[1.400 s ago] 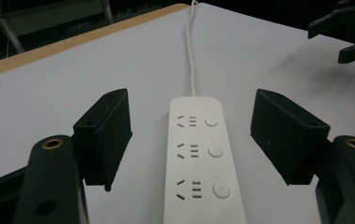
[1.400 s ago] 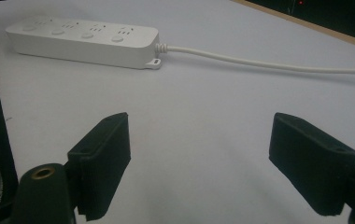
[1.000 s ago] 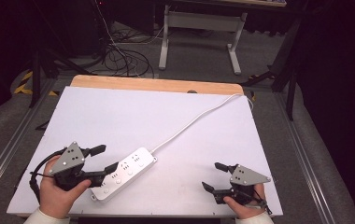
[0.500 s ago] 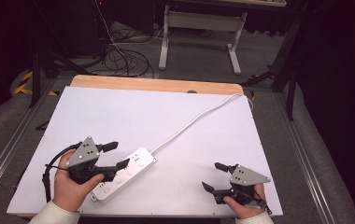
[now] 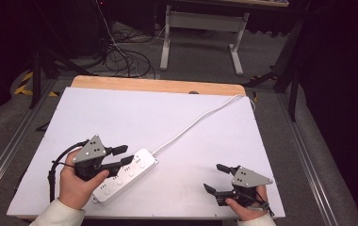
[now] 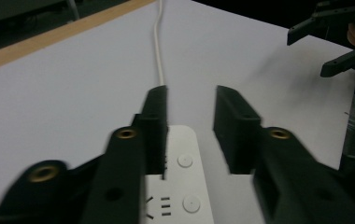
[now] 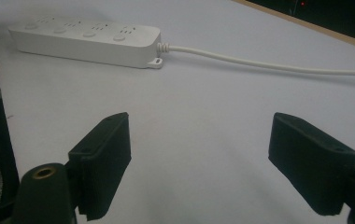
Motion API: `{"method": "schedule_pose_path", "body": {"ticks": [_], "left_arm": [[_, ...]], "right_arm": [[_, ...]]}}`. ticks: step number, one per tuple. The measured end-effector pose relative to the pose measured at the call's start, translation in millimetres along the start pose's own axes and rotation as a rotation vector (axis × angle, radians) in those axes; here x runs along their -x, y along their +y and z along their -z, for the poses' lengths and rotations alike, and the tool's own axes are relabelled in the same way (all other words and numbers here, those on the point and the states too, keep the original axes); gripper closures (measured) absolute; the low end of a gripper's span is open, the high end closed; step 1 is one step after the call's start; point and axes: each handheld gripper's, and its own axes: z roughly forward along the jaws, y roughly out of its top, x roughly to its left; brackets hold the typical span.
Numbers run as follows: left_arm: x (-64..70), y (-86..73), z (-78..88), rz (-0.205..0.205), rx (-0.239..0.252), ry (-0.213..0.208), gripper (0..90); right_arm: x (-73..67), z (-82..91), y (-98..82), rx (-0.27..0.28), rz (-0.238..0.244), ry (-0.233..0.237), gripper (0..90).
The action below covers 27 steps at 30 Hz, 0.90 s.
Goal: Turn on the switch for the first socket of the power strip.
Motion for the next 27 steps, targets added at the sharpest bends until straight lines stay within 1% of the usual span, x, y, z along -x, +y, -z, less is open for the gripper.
{"method": "schedule_pose_path", "body": {"ticks": [1,4,5,9,10,13,14,16,18,20,21,22,27], "left_arm": [[-0.1,0.3,-0.9,0.01,0.005,-0.011,74.8],[-2.1,1.9,-4.1,0.012,-0.005,-0.027,87.2],[-2.1,2.1,-5.3,0.022,-0.009,-0.037,89.9],[-2.2,5.1,-11.5,0.011,-0.04,-0.047,90.0],[-1.5,5.7,-13.6,0.018,-0.048,-0.053,90.0],[-3.0,7.7,-20.0,0.024,-0.078,-0.054,90.0],[-2.8,7.6,-21.7,0.037,-0.083,-0.06,90.0],[-4.8,8.2,-26.7,0.036,-0.111,-0.061,90.0],[-5.3,7.6,-31.0,0.057,-0.132,-0.066,90.0],[-6.8,6.8,-35.4,0.062,-0.158,-0.066,90.0],[-7.8,6.5,-37.8,0.055,-0.176,-0.064,90.0],[-7.6,6.2,-39.4,0.062,-0.181,-0.067,90.0],[-9.1,5.0,-47.9,0.064,-0.224,-0.076,90.0]], "right_arm": [[0.0,-0.1,0.0,0.001,-0.001,0.002,21.7],[-0.1,-0.3,-0.2,0.0,-0.001,0.005,21.7],[-0.1,-0.3,-0.2,0.0,-0.001,0.005,21.7],[-0.1,-0.2,-0.2,0.001,0.0,0.006,21.7],[0.0,-0.1,-0.3,0.0,0.001,0.006,21.7],[-0.1,-0.1,-0.2,0.0,0.002,0.007,21.8],[-0.2,-0.2,-0.2,0.002,0.0,0.009,21.7],[-0.2,-0.2,-0.3,0.002,0.001,0.009,21.7],[-0.1,-0.1,-0.4,0.0,0.001,0.008,21.7],[-0.2,-0.2,-0.4,-0.001,0.001,0.008,21.8],[-0.2,-0.3,-0.4,0.0,0.002,0.01,21.8],[-0.1,-0.1,-0.4,-0.003,0.003,0.008,21.7],[0.1,-0.2,-0.6,-0.004,0.003,0.009,21.8]]}}
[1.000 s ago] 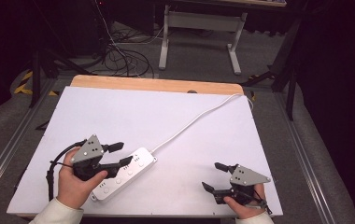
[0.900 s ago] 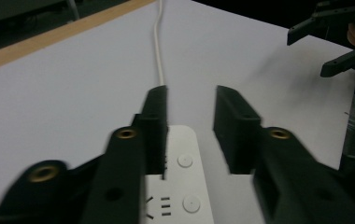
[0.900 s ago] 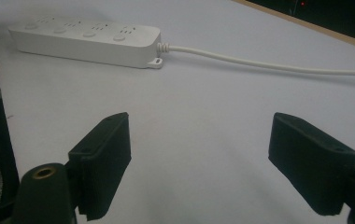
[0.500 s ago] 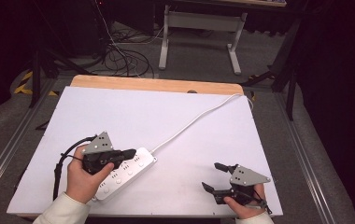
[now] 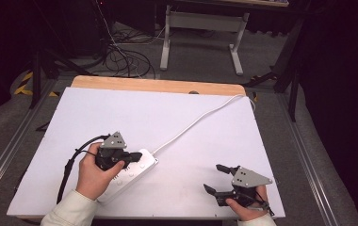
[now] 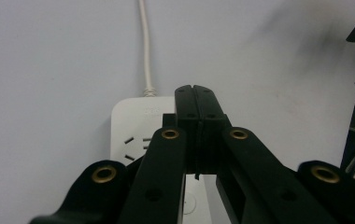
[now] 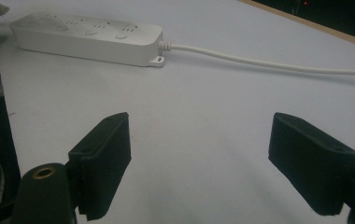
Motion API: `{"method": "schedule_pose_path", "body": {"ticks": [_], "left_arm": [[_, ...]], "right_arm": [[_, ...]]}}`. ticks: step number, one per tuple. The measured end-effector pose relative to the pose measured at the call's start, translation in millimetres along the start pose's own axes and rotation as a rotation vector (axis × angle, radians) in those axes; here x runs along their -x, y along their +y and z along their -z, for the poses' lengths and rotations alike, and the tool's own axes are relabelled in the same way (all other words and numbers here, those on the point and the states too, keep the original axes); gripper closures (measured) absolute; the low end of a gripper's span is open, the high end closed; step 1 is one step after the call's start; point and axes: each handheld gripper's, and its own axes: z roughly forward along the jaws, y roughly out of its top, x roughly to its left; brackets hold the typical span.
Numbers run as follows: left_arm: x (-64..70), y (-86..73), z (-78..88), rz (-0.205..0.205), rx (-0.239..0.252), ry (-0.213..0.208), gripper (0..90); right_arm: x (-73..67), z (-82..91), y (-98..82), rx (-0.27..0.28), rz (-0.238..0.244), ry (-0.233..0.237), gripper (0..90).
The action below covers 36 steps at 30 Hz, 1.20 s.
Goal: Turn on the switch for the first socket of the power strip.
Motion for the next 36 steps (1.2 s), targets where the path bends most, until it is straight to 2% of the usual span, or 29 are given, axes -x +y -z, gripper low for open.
{"method": "schedule_pose_path", "body": {"ticks": [13,16,26,27,36], "left_arm": [[-1.5,-0.3,-21.3,0.019,-0.114,-0.02,90.0],[-2.0,-0.8,-24.8,0.01,-0.135,-0.014,90.0],[-3.4,-1.8,-35.0,0.007,-0.171,-0.009,90.0],[-3.8,-1.8,-35.7,0.0,-0.179,0.004,90.0],[-3.5,-3.0,-41.0,-0.002,-0.195,0.012,90.0]], "right_arm": [[0.1,-0.9,-0.7,-0.006,0.001,0.006,22.3],[0.0,-0.9,-0.7,-0.007,0.001,0.007,22.3],[-0.2,-1.2,-0.9,-0.007,0.001,0.012,22.3],[-0.2,-1.2,-0.9,-0.007,0.001,0.013,22.3],[-0.3,-1.3,-0.9,-0.008,0.004,0.017,22.3]]}}
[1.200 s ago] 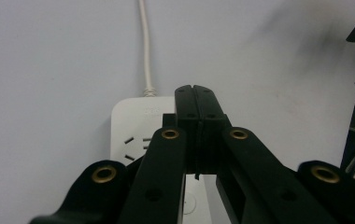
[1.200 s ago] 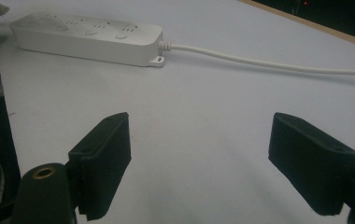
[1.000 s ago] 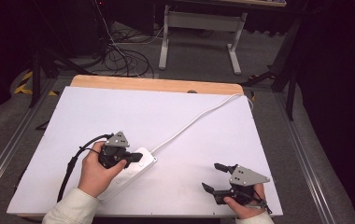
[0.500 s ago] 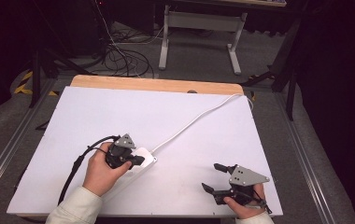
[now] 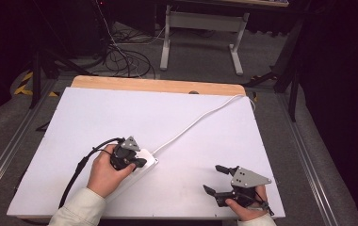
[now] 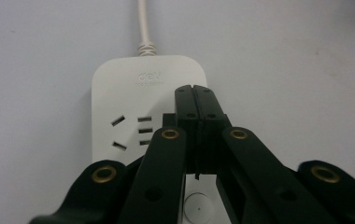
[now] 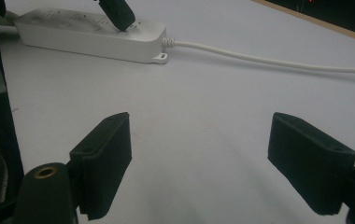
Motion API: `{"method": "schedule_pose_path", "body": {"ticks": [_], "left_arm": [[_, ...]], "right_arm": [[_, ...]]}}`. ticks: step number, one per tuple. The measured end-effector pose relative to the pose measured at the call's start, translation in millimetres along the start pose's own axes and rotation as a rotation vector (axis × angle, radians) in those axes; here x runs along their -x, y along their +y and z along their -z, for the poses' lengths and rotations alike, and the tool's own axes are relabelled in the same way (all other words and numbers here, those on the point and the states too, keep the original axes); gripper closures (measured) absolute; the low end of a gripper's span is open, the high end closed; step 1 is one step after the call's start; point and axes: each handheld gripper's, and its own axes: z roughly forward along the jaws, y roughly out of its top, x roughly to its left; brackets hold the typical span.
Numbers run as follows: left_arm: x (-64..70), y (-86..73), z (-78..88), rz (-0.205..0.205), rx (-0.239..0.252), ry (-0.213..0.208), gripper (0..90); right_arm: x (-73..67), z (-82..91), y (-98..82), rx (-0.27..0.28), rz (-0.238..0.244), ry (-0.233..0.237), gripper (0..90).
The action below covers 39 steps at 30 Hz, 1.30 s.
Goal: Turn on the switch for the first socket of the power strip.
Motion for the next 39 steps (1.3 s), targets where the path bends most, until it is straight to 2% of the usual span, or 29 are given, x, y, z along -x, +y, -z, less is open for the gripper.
{"method": "schedule_pose_path", "body": {"ticks": [21,39], "left_arm": [[-0.1,-0.7,-1.0,-0.006,0.0,0.011,90.0],[-1.8,-4.5,-2.5,0.016,0.018,0.003,90.0]], "right_arm": [[-1.0,-0.6,0.2,-0.004,0.003,0.002,22.3],[-1.7,-1.1,0.2,-0.005,0.007,0.005,22.3]]}}
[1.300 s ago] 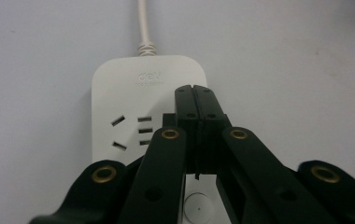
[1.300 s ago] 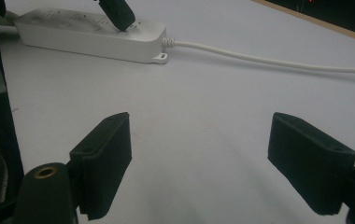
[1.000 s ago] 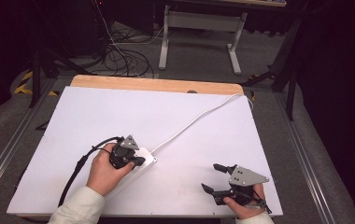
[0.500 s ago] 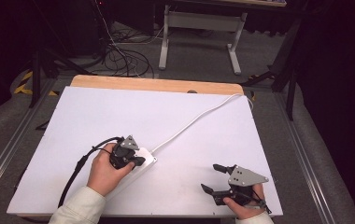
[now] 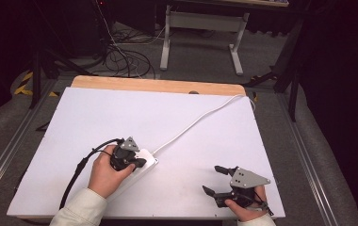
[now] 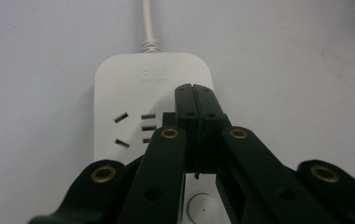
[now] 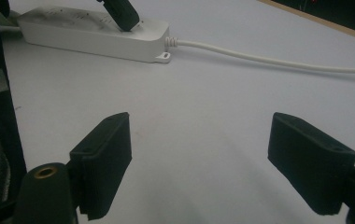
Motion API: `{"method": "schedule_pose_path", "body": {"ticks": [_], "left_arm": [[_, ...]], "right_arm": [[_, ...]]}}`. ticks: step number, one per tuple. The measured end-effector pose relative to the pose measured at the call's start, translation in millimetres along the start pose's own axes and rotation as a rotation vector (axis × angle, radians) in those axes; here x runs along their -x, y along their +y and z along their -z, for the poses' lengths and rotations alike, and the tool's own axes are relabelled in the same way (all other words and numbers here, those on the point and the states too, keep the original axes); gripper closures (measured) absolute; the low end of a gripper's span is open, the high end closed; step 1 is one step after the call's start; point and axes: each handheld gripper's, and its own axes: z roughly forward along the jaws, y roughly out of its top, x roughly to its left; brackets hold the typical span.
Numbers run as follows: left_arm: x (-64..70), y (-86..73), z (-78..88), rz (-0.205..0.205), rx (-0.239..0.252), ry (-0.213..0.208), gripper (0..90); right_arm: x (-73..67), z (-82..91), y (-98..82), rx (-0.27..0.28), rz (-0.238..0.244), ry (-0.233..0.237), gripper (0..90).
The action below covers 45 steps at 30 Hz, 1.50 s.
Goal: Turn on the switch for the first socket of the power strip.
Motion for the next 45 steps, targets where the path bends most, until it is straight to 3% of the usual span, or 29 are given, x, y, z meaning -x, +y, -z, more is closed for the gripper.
{"method": "schedule_pose_path", "body": {"ticks": [41,45], "left_arm": [[-1.4,-4.1,-1.9,0.01,0.019,-0.009,90.0],[0.9,-3.6,-2.5,0.002,0.014,0.005,90.0]], "right_arm": [[-1.9,-1.3,0.2,-0.003,0.001,0.002,22.3],[-1.6,-1.3,0.0,-0.006,0.001,0.001,22.3]]}}
